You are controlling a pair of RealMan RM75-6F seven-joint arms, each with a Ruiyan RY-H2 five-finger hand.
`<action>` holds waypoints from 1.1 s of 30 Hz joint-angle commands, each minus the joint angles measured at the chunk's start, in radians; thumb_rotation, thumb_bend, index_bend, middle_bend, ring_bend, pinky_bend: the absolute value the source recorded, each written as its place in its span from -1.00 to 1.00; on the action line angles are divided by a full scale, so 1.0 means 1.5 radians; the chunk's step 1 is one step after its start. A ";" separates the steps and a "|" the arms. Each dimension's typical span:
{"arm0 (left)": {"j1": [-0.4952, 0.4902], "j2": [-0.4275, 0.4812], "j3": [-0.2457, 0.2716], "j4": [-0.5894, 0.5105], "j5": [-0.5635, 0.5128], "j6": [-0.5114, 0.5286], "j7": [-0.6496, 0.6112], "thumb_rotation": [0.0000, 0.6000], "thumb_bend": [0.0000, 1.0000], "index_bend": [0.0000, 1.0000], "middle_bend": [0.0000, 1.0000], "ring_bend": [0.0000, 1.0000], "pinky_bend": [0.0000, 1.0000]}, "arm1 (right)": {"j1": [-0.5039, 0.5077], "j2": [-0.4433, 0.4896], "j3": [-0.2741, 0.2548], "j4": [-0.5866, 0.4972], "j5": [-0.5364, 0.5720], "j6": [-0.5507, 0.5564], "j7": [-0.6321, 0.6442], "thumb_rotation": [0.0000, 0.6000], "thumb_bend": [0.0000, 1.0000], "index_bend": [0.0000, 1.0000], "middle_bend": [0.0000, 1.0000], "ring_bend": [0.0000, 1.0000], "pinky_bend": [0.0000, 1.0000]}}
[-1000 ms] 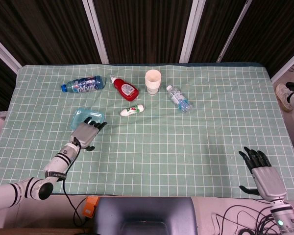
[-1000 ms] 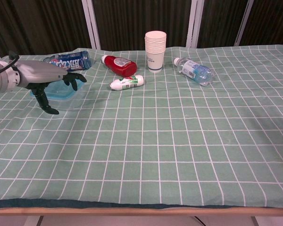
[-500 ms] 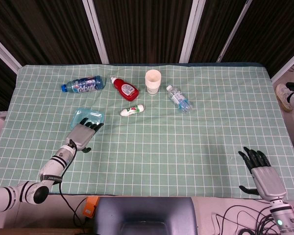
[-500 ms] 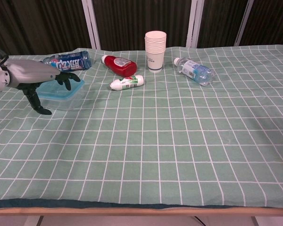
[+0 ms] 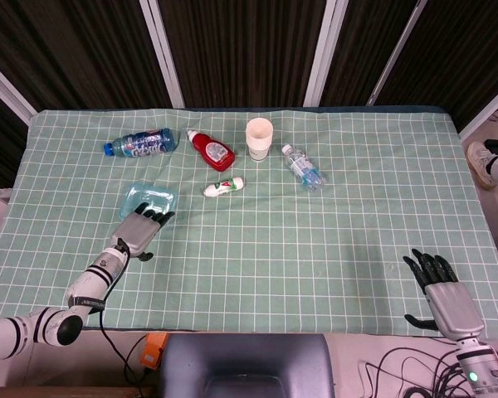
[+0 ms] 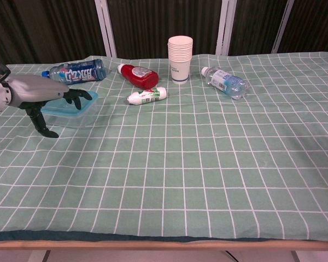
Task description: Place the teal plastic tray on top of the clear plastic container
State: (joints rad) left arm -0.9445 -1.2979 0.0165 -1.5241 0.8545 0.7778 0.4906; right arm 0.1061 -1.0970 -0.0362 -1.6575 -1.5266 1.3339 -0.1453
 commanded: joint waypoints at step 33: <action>0.008 -0.024 0.014 0.036 -0.005 -0.028 0.007 1.00 -0.58 -1.00 -0.59 -0.64 -0.81 | -0.001 0.001 0.000 0.000 -0.001 0.002 0.001 1.00 -0.87 -1.00 -1.00 -1.00 -1.00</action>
State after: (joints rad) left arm -0.9325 -1.3329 0.0370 -1.4713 0.8470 0.7367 0.5016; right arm 0.1050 -1.0952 -0.0367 -1.6578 -1.5278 1.3369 -0.1431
